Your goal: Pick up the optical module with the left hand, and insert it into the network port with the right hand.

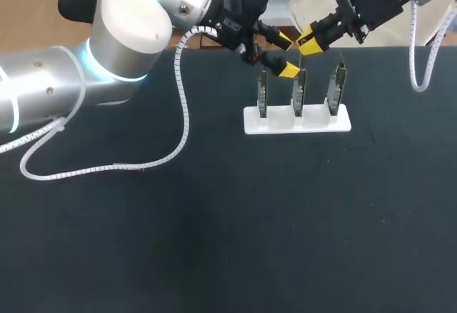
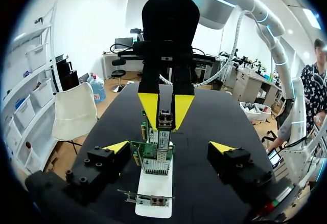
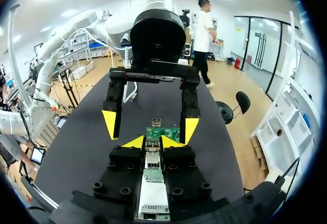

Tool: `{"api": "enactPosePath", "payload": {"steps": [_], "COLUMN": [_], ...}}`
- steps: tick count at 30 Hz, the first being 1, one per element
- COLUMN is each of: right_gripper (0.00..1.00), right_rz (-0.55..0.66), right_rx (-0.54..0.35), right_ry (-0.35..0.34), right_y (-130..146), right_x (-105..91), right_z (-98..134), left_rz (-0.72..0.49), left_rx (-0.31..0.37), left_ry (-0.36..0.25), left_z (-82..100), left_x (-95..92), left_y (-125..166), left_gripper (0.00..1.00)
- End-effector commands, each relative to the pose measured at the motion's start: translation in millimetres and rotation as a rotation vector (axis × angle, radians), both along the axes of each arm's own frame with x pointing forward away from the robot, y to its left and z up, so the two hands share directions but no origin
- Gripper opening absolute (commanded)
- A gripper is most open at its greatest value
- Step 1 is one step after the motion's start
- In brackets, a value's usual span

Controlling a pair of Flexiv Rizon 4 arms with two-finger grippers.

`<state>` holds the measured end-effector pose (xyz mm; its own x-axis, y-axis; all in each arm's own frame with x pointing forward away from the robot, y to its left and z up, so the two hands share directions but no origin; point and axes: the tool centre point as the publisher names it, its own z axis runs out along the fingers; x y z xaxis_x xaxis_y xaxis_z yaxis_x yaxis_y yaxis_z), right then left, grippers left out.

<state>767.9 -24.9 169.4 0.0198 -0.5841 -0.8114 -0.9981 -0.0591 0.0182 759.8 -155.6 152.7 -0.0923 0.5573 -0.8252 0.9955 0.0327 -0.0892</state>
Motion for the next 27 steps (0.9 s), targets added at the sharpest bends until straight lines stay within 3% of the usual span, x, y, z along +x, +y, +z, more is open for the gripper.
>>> {"api": "enactPosePath", "payload": {"steps": [1, 27], "right_gripper": [0.0, 0.0], "right_rz": [-0.014, -0.014], "right_rx": [0.006, 0.018], "right_ry": [-0.009, -0.003], "right_y": [-1.8, -1.5], "right_x": [-1.0, 0.0], "right_z": [-1.0, -1.2], "left_rz": [-0.002, -0.002], "left_rx": [0.005, 0.005], "left_ry": [0.003, 0.003], "left_z": [0.5, 0.5], "left_x": [2.1, 2.1], "left_y": [-1.2, -1.2], "left_gripper": [1.0, 1.0]}}
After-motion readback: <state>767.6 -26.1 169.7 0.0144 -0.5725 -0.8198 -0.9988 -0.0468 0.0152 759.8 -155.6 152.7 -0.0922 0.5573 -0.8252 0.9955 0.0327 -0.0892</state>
